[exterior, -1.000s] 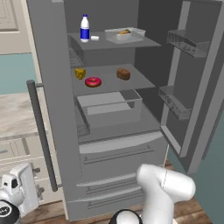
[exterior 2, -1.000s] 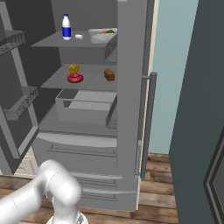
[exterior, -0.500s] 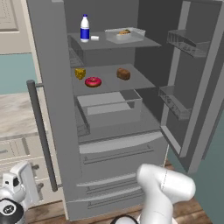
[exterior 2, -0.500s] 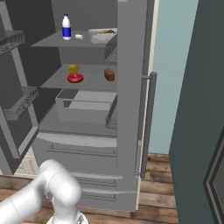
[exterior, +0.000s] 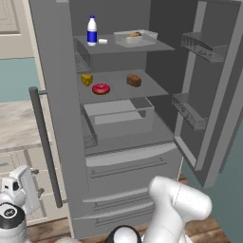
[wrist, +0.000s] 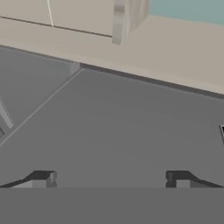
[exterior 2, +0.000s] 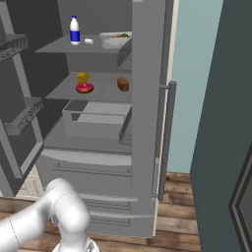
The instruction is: Place the tupperware on the top shelf of the fridge. Make space for the tupperware among the existing items by rearranging them on the shelves if needed. Close the fridge door when finished.
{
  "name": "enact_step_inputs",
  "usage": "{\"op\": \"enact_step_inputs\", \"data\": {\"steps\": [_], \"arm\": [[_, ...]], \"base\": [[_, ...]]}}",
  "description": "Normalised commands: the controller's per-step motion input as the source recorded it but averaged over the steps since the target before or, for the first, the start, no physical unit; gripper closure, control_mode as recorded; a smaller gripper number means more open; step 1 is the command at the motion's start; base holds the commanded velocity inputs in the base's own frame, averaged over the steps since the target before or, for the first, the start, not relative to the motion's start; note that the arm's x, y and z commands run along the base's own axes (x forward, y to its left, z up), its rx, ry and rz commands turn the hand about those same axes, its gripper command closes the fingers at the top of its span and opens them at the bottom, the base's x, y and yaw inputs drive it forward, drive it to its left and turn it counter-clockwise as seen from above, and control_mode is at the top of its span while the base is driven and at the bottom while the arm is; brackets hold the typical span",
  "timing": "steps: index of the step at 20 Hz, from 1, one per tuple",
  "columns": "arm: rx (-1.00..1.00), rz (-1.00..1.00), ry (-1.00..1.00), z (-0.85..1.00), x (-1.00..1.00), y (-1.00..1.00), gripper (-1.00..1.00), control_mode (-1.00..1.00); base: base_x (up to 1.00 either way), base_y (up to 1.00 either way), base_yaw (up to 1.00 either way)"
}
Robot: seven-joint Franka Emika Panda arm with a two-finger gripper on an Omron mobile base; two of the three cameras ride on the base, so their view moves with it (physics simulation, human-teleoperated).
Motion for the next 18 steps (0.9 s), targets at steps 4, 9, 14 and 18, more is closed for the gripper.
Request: {"op": "enact_step_inputs", "data": {"steps": [4, 9, 14, 18], "arm": [[0.0, -0.08, 0.0, 0.0, 0.41, 0.01, -1.0, -1.0], [-0.01, -0.17, 0.0, -0.08, 0.07, -0.04, -1.0, -1.0], [0.0, -0.23, -0.01, -0.13, -0.11, -0.46, -1.0, -1.0], [0.0, -0.2, -0.06, -0.01, -0.21, -0.81, -1.0, -1.0]], "base": [[0.0, 0.0, 0.0], [0.0, 0.0, 0.0], [0.0, 0.0, 0.0], [0.0, 0.0, 0.0]]}}
